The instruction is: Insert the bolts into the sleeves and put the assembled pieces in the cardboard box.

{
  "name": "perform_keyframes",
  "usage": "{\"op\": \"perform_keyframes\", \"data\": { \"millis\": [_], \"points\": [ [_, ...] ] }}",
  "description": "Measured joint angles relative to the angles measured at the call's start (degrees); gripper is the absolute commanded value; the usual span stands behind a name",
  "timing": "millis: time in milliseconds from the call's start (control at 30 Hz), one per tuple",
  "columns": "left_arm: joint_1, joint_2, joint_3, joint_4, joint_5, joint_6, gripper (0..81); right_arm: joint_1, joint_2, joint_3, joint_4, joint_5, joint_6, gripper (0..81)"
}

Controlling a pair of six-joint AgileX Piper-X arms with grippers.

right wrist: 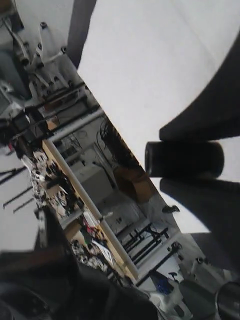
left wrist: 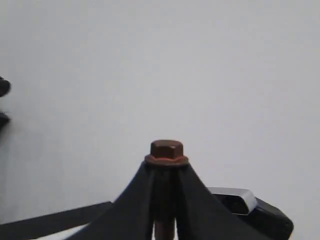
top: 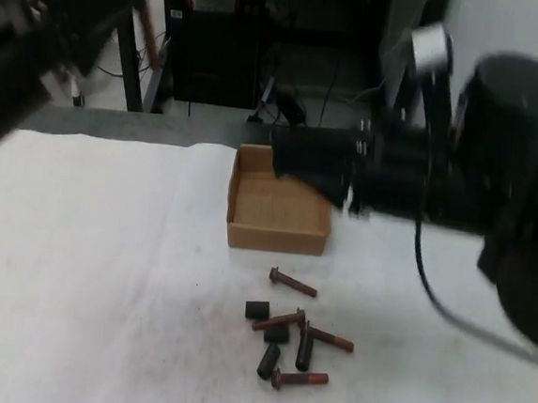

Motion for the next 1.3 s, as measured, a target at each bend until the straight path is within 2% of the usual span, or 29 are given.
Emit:
{"op": "perform_keyframes", "data": {
  "millis": [167,267,400,667,900,1167,1300],
  "points": [
    [-5.84,7.62,0.00,-2.99,6.75,1.20,0.3,3.53,1.09,5.34,-0.89,-0.31,-1.93,0.8],
    [-7.87,10.10,0.00,-2.97,8.53,3.97,0.3,4.02,1.20,6.91,-0.97,-0.31,-2.86,0.8],
    [-8.21,10.47,0.00,-2.97,9.87,5.93,0.3,3.71,1.20,7.46,-2.59,-0.20,-3.87,0.8],
    [-8.27,10.47,0.00,-3.63,10.44,7.92,0.3,4.89,1.20,7.60,-14.48,0.10,-2.52,0.8],
    [-8.27,10.47,0.00,-7.15,6.15,7.94,0.3,8.05,1.20,7.60,-15.14,6.96,-3.29,0.8],
    [-8.27,10.47,0.00,-15.16,5.60,5.15,0.3,8.28,1.20,7.60,-15.30,15.88,-5.75,0.8],
    [-8.27,10.47,0.00,-18.39,5.41,3.14,0.3,8.39,1.20,7.60,-15.97,16.96,-6.19,0.8]
  ]
}}
